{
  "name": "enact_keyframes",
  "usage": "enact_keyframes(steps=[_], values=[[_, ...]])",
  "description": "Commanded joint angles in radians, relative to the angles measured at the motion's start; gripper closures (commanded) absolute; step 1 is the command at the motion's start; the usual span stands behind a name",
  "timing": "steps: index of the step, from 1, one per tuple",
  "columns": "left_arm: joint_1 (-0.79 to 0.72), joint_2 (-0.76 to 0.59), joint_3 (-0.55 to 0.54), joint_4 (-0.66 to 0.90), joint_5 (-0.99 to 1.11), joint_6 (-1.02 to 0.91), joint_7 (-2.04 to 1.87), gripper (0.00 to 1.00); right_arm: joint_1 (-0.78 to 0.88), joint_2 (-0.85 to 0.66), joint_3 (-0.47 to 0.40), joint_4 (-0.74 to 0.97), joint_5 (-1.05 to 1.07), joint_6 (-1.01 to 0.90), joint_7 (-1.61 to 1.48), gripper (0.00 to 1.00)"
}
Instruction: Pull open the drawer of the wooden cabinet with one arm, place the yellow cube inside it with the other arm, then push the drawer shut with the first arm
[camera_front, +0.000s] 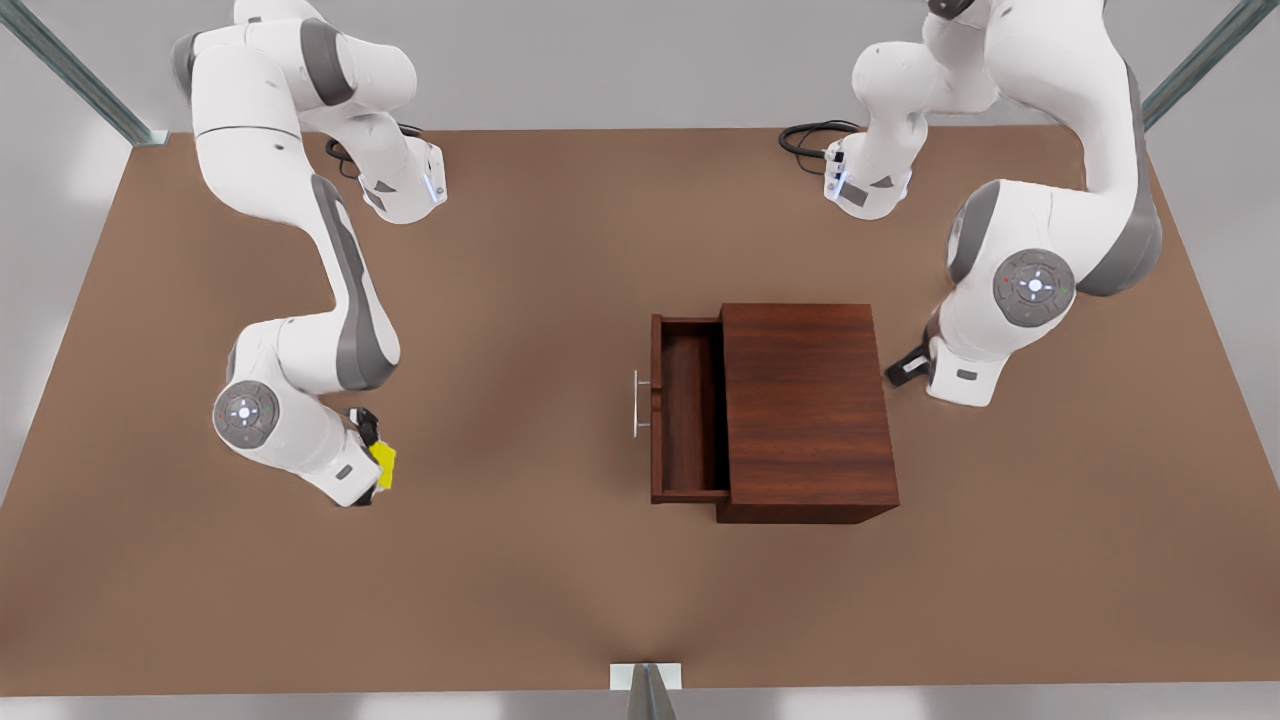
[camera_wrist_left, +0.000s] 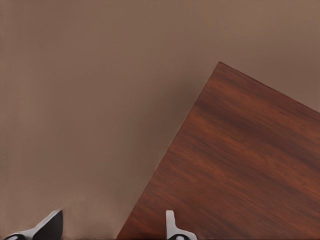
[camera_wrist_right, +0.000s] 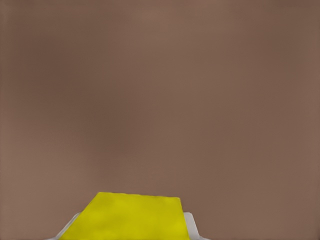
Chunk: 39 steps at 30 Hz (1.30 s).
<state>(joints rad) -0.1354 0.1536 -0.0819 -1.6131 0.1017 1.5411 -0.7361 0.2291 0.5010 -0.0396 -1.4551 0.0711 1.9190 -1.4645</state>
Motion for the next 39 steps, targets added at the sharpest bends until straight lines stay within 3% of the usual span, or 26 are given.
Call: enact_keyframes(steps=[1,3,5,8,9,11,21,39], values=[[0.023,-0.103,0.05,-0.114,-0.063,0.05,0.866,0.0,0.059,-0.002,0.0,0.041,0.055,-0.06,0.038,0.38],[0.023,-0.157,0.165,-0.067,-0.099,0.021,0.965,0.0,0.14,-0.001,0.0,0.097,0.09,-0.067,0.094,0.38],[0.013,-0.137,0.154,-0.019,-0.096,0.008,0.954,0.0,0.214,-0.001,-0.002,0.142,0.107,-0.069,0.174,0.38],[-0.004,0.023,0.162,0.246,-0.109,-0.062,0.942,0.0,0.286,0.011,0.0,0.194,0.136,-0.075,0.266,0.38],[-0.007,0.043,0.162,0.268,-0.108,-0.059,0.914,0.0,0.315,0.036,0.0,0.234,0.136,-0.075,0.312,0.38],[0.005,-0.043,0.168,0.068,-0.152,0.171,0.874,0.0,0.386,0.08,-0.009,0.285,0.133,-0.075,0.412,0.38],[-0.006,-0.032,0.159,0.079,-0.145,0.155,0.882,0.0,0.489,0.241,-0.014,0.466,0.133,-0.025,0.668,0.38],[-0.006,-0.032,0.159,0.076,-0.143,0.152,0.88,0.0,0.601,0.399,-0.009,0.567,0.138,0.109,0.794,0.38]])
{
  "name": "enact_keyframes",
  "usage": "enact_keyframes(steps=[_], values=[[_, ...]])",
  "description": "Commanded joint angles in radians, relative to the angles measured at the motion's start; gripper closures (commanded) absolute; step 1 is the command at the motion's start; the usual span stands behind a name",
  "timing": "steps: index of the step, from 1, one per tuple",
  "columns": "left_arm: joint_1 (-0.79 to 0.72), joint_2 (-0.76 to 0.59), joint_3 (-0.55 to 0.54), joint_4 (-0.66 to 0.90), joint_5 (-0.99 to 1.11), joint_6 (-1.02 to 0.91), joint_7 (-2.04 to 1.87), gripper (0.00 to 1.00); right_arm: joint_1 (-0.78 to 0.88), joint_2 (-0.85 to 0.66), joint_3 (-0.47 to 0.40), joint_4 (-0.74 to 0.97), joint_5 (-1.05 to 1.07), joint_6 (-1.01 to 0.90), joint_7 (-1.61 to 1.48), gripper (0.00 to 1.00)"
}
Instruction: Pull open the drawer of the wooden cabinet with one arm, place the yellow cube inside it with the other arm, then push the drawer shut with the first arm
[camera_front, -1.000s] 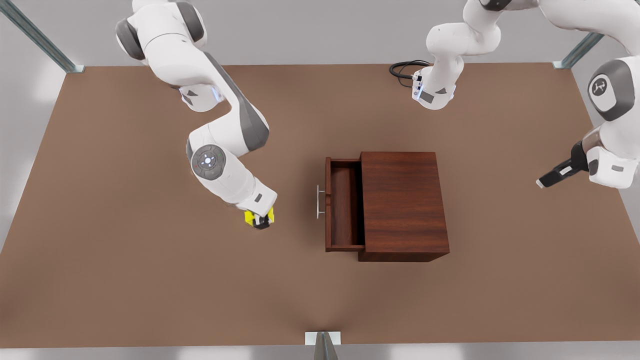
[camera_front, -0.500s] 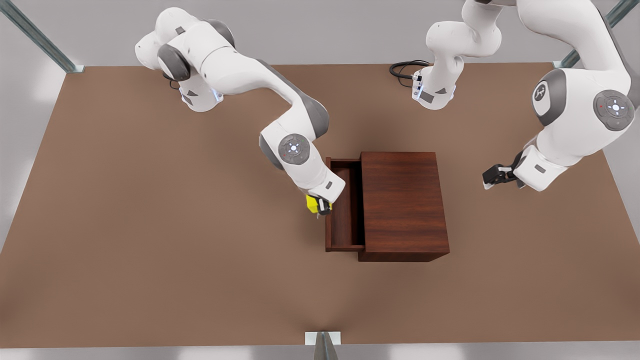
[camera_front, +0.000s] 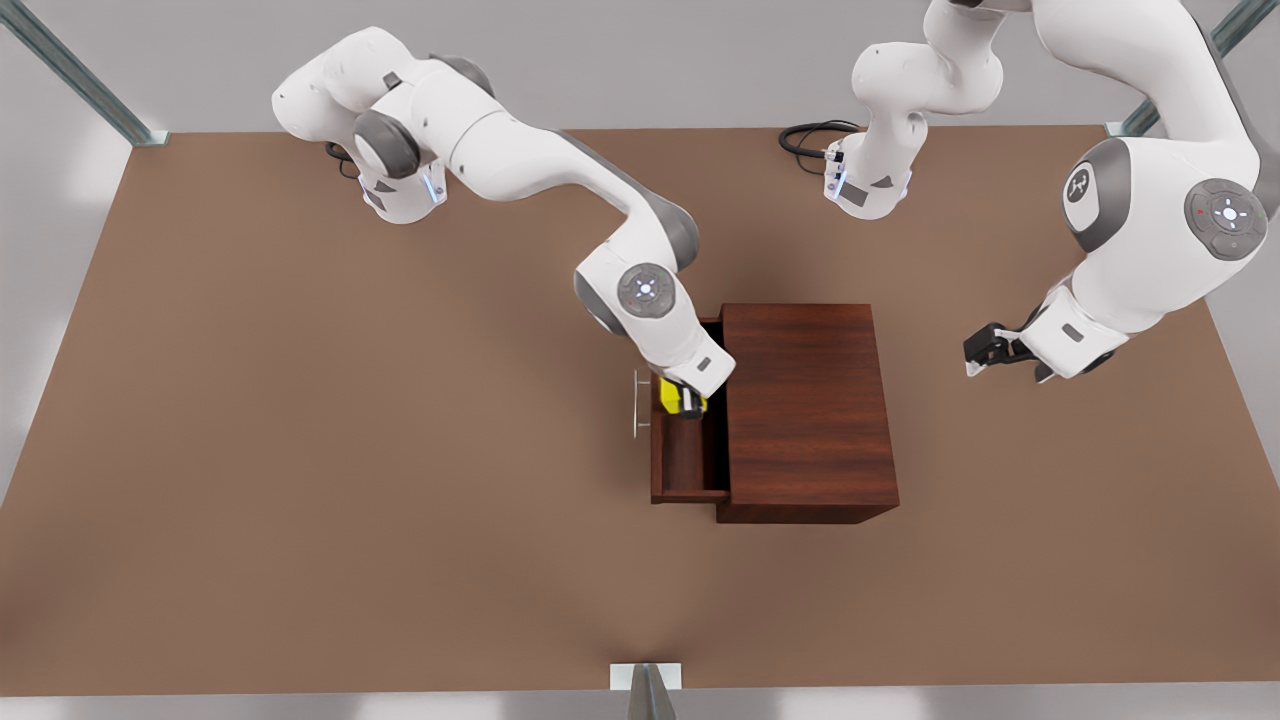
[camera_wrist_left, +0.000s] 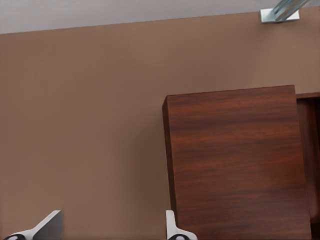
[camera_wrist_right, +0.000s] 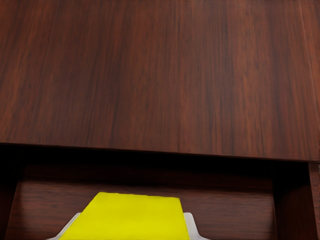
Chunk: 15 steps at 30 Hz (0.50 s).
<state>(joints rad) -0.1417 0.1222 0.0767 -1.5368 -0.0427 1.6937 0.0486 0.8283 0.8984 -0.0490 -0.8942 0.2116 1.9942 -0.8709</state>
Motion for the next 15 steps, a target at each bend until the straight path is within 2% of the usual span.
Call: enact_keyframes(steps=[1,3,6,7,11,13,14,15], values=[[0.001,-0.001,0.0,0.001,0.001,-0.011,0.092,0.0,0.002,0.005,0.0,0.006,-0.003,0.034,0.202,0.38],[0.001,0.001,0.0,0.003,0.001,-0.011,0.092,0.0,0.002,0.005,-0.002,0.006,-0.003,0.035,0.217,0.0],[-0.001,0.002,-0.002,0.003,0.001,-0.009,0.089,0.0,0.0,-0.001,-0.009,0.004,0.0,0.023,0.213,0.0],[-0.001,0.002,-0.002,0.004,0.001,-0.009,0.089,0.0,-0.035,-0.05,-0.017,0.001,0.002,-0.024,0.19,0.0],[-0.024,0.005,-0.008,0.006,0.0,-0.011,0.053,0.0,-0.42,-0.228,-0.014,-0.003,-0.012,-0.321,0.076,0.0],[-0.104,0.011,-0.009,0.047,0.0,-0.04,-0.179,0.02,-0.575,-0.268,-0.038,-0.052,-0.034,-0.425,0.111,0.0],[-0.122,0.02,-0.009,0.078,0.0,-0.133,-0.318,1.0,-0.577,-0.324,-0.118,-0.204,-0.06,-0.413,0.219,0.0],[-0.142,0.028,-0.009,0.07,0.0,-0.226,-0.482,1.0,-0.577,-0.485,-0.132,-0.538,-0.072,-0.215,0.369,0.0]])
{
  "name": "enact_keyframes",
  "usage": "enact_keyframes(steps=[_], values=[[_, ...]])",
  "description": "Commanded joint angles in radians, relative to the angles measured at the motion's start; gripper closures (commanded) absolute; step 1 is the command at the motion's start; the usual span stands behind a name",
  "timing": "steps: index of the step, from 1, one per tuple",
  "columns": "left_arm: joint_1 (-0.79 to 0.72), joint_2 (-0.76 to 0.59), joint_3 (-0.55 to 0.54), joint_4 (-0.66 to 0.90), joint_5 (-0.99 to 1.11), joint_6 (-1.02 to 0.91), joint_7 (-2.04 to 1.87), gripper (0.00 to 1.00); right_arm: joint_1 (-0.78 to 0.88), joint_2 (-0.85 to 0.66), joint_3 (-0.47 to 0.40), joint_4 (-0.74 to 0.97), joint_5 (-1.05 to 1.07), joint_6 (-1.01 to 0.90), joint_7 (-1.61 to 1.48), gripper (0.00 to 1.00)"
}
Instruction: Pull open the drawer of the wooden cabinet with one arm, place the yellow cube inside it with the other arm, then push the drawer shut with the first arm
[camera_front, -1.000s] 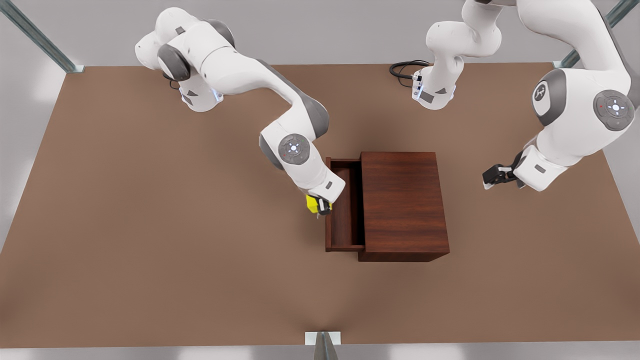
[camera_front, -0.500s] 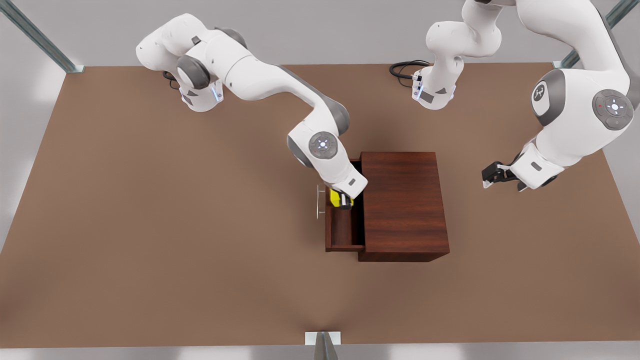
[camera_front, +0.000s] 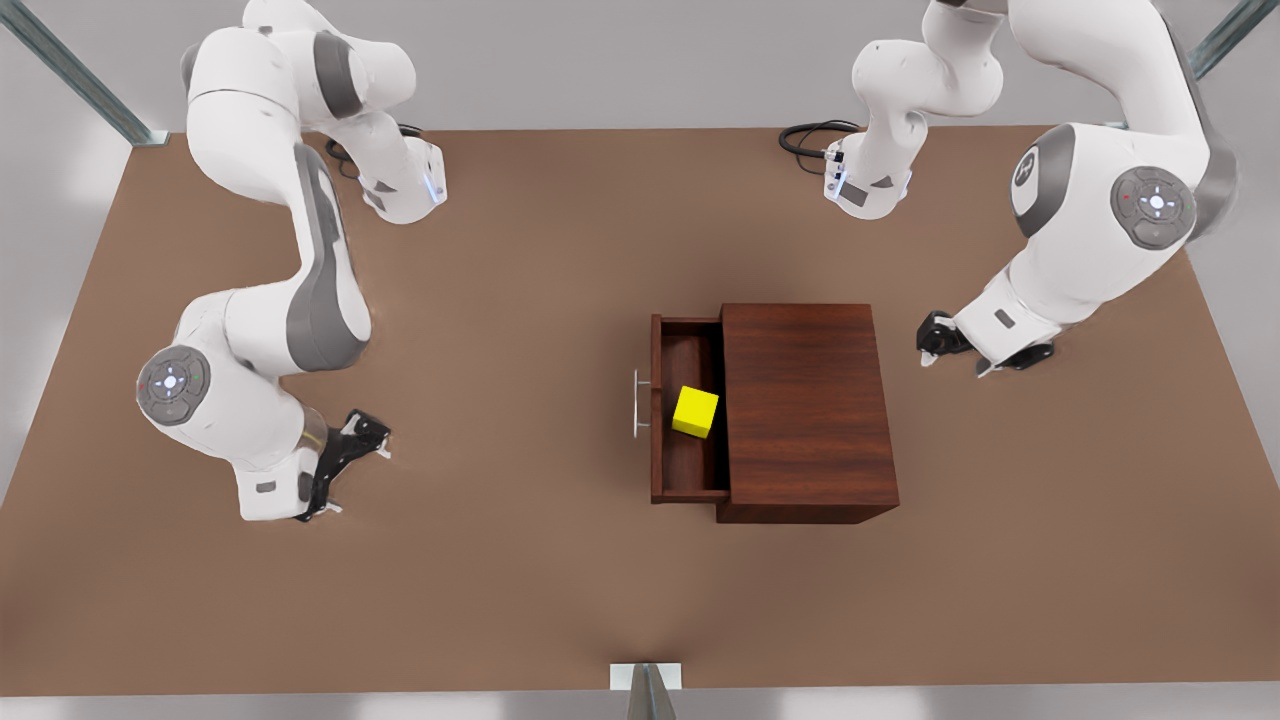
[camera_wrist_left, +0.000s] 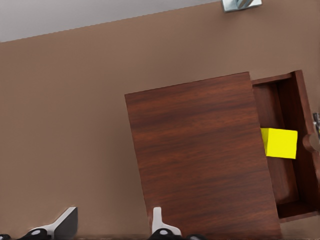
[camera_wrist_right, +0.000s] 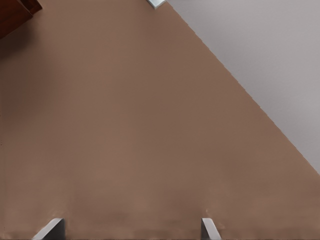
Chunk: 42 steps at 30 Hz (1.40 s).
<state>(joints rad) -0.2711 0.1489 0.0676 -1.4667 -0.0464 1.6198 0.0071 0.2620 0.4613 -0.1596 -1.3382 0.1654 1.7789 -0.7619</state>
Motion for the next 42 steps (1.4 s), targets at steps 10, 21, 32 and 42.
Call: enact_keyframes(steps=[10,21,32,42], values=[[-0.358,0.245,-0.003,0.249,-0.044,0.098,-2.256,1.0,-0.046,-0.147,-0.13,-0.032,-0.152,-0.158,0.918,0.0],[-0.556,0.492,0.005,0.322,0.013,0.341,-2.619,1.0,-0.365,-0.101,0.244,-0.035,-0.192,-0.113,0.783,0.0],[-0.623,0.647,0.008,0.304,0.128,0.491,-2.659,1.0,-0.345,-0.101,0.244,-0.035,-0.152,-0.113,0.783,0.0],[-0.583,0.644,0.031,0.256,0.131,0.422,-2.596,1.0,-0.343,-0.093,0.244,-0.035,-0.153,-0.113,0.783,0.0]])
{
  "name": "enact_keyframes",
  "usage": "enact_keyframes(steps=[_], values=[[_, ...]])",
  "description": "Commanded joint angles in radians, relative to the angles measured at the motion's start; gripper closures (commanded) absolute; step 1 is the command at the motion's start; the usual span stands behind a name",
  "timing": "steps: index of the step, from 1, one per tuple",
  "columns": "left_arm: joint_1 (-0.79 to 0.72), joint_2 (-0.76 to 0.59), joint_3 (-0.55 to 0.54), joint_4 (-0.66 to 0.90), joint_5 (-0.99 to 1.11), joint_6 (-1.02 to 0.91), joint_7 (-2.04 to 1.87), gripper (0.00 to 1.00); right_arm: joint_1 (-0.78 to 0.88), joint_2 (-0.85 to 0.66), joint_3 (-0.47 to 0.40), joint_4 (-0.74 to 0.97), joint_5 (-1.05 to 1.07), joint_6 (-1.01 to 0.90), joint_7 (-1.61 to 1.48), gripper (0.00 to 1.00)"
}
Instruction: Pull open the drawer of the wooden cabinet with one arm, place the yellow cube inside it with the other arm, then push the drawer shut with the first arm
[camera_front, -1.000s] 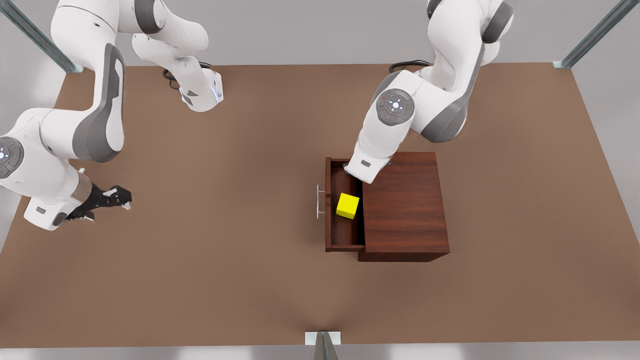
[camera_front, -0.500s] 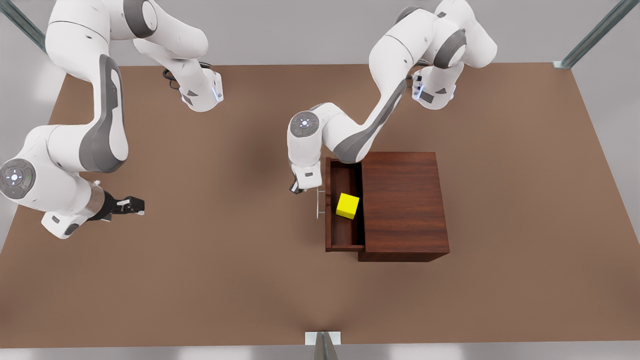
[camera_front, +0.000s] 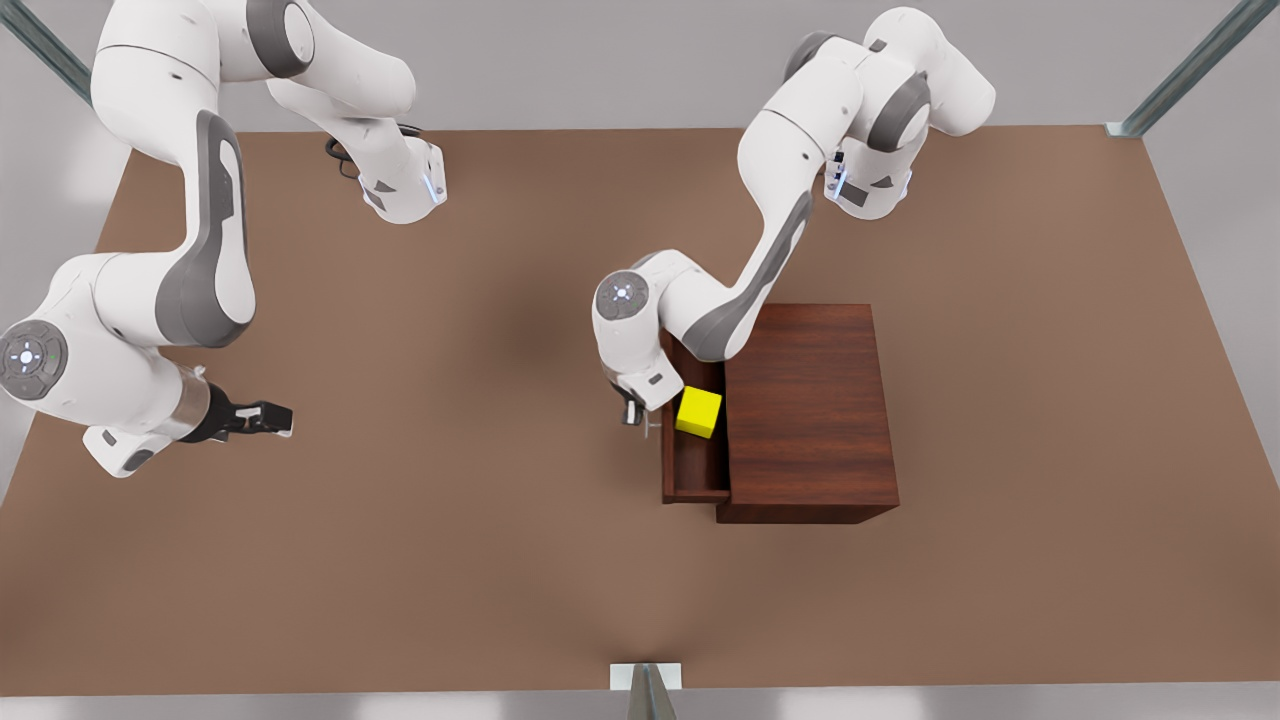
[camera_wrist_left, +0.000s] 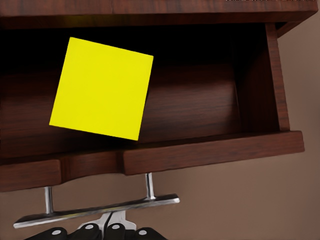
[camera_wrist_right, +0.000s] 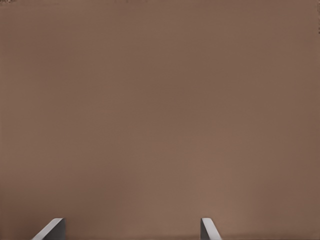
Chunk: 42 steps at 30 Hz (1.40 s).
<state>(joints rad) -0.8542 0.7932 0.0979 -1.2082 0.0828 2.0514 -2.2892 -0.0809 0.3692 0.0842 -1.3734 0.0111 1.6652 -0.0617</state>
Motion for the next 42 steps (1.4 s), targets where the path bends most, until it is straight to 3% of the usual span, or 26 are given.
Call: enact_keyframes(steps=[1,15,29,33,34,37,39,40,42], values=[[0.001,0.0,0.0,-0.008,0.003,-0.01,-0.299,1.0,0.001,0.0,0.0,0.0,0.001,0.001,0.083,0.0],[0.066,-0.068,0.01,-0.099,-0.038,-0.096,-0.202,1.0,0.003,0.007,0.0,0.0,0.0,0.002,0.082,0.0],[0.118,-0.088,0.01,-0.094,-0.044,-0.195,-0.145,1.0,0.001,0.008,0.0,0.0,-0.002,0.002,0.083,0.0],[0.146,-0.209,0.011,-0.033,-0.141,-0.197,-0.033,1.0,0.003,0.011,0.0,0.0,-0.002,0.01,0.083,0.0],[0.155,-0.235,0.014,-0.025,-0.129,-0.197,0.026,0.0,0.003,0.013,0.0,0.0,-0.002,0.01,0.083,0.0],[0.191,-0.388,0.031,-0.036,-0.13,-0.636,0.966,0.0,0.003,0.014,0.002,0.0,-0.005,0.01,0.083,0.0],[0.289,-0.512,0.12,-0.05,-0.118,-0.861,1.672,0.0,0.003,0.014,0.0,0.001,-0.003,0.01,0.083,0.0],[0.302,-0.557,0.163,-0.109,0.001,-0.858,1.99,0.0,0.003,0.014,0.0,0.0,-0.003,0.01,0.083,0.0],[0.304,-0.869,0.229,-0.547,0.095,-0.561,2.265,0.0,0.003,0.014,0.002,0.0,-0.005,0.01,0.083,0.0]])
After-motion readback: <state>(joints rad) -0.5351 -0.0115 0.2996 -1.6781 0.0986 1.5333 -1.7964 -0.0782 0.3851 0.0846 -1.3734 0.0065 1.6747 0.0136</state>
